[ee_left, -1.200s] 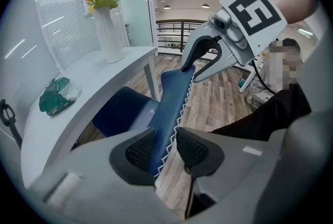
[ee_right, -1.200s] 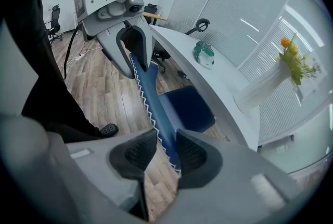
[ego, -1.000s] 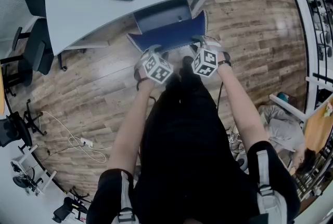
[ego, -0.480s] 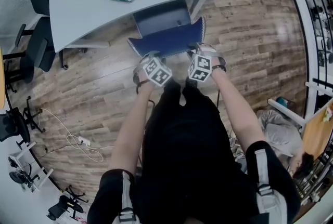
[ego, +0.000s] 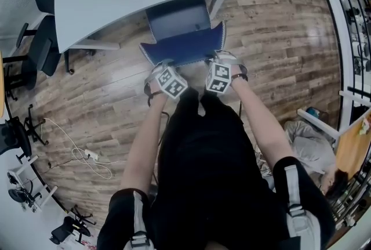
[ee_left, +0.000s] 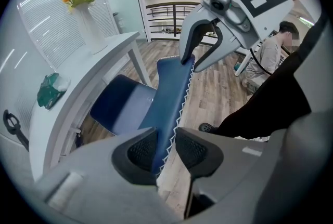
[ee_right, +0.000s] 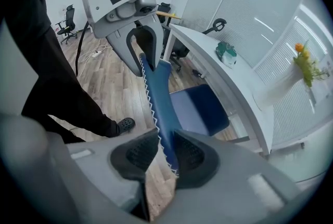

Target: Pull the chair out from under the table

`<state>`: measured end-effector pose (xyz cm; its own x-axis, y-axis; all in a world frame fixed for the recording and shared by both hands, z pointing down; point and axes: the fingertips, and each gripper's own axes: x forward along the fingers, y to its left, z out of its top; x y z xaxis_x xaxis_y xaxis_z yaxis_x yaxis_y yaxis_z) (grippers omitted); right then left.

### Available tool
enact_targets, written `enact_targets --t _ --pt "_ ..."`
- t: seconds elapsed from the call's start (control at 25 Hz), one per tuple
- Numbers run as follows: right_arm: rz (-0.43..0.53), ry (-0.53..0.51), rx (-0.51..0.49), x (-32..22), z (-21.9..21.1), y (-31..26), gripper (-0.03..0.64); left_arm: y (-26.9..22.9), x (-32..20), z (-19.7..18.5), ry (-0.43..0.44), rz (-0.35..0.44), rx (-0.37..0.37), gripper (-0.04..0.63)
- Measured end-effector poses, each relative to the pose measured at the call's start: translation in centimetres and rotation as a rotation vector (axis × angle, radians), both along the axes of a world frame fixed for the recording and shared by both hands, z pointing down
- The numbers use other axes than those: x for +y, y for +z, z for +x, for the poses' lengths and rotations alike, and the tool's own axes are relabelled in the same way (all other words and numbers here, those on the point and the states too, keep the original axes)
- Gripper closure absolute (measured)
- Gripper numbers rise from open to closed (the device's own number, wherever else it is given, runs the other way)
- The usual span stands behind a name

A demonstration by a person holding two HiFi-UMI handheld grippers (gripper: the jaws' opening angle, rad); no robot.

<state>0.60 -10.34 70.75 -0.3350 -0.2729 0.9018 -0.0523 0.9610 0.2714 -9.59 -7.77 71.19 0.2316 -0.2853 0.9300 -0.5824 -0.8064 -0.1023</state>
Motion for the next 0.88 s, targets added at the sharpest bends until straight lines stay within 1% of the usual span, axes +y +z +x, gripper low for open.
enact_targets --t 0.2,0.52,0.88 --pt "-0.011 -0.013 0.009 2.3 1.1 -0.3 0.515 -0.5 2.3 1.0 -0.054 -0.02 0.029 0.477" --pt "-0.014 -0.035 -0.008 5.1 2.4 -1.6 0.515 -1.8 5.1 2.4 -0.078 -0.007 0.055 0.476" --pt "-0.004 -0.075 -0.031 7.7 3.7 -2.8 0.518 -3.2 7.7 3.7 -0.097 0.016 0.035 0.476"
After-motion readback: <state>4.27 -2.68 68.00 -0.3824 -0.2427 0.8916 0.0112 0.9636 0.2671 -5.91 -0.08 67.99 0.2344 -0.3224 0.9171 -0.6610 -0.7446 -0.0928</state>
